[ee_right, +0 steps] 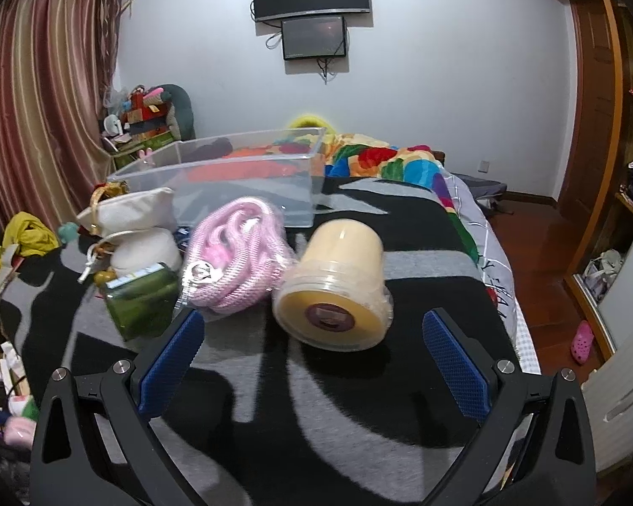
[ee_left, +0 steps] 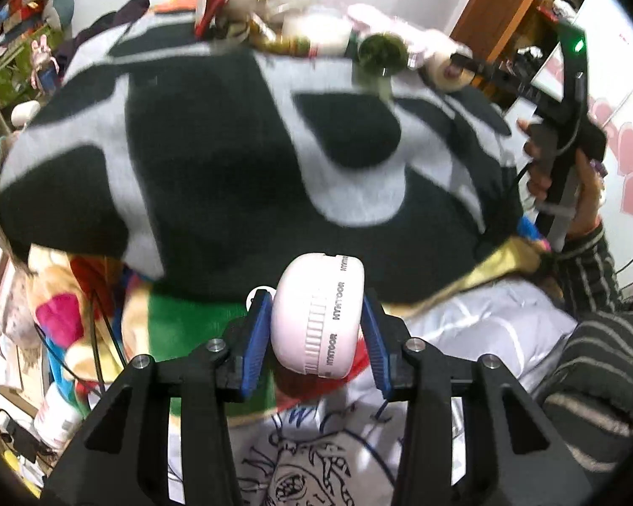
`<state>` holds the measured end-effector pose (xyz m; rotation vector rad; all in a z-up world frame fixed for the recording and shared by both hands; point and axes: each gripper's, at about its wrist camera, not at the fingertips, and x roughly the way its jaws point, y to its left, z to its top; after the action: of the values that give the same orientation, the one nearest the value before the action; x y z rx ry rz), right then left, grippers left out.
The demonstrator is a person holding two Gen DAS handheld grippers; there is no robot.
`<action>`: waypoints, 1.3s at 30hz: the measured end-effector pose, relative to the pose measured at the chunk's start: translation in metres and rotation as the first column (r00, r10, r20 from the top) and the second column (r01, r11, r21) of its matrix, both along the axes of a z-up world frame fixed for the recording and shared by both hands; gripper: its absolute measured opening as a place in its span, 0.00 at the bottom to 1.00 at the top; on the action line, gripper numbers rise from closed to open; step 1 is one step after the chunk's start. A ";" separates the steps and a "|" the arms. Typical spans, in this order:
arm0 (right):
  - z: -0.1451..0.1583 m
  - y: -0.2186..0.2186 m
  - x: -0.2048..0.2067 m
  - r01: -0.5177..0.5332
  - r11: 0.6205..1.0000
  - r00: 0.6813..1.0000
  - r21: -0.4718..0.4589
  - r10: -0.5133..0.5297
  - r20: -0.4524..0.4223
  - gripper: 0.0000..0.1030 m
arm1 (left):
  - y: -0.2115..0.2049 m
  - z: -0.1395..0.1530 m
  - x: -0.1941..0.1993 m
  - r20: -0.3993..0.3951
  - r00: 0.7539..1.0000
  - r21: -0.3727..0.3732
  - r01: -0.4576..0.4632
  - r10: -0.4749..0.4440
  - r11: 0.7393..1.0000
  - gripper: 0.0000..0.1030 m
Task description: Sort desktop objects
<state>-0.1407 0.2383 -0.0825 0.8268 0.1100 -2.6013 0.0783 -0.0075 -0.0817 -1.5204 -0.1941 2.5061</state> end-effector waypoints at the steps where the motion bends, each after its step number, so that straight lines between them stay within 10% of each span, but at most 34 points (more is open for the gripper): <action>1: -0.002 0.000 -0.002 0.000 1.000 1.000 0.003 0.000 0.005 1.00 | 0.004 0.002 -0.002 -0.010 1.000 -0.004 -0.002 0.002 1.000 0.41; 20: -0.012 -0.020 -0.038 -0.029 0.991 0.999 0.127 0.027 0.018 0.98 | -0.019 0.065 -0.046 -0.293 0.948 0.031 -0.119 0.123 0.992 0.41; 28: -0.014 -0.009 -0.037 -0.048 0.996 0.998 0.077 0.044 0.052 0.65 | -0.029 0.075 -0.077 -0.311 0.936 0.084 -0.147 0.166 0.986 0.41; 39: -0.004 0.005 -0.030 -0.041 0.999 0.999 0.026 0.041 0.030 0.64 | -0.037 0.109 -0.107 -0.427 0.880 0.089 -0.187 0.207 0.978 0.41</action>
<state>-0.1707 0.2436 -0.0865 0.8627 0.1513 -2.5535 -0.0287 -0.0448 0.0276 -0.9235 -0.3449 2.9020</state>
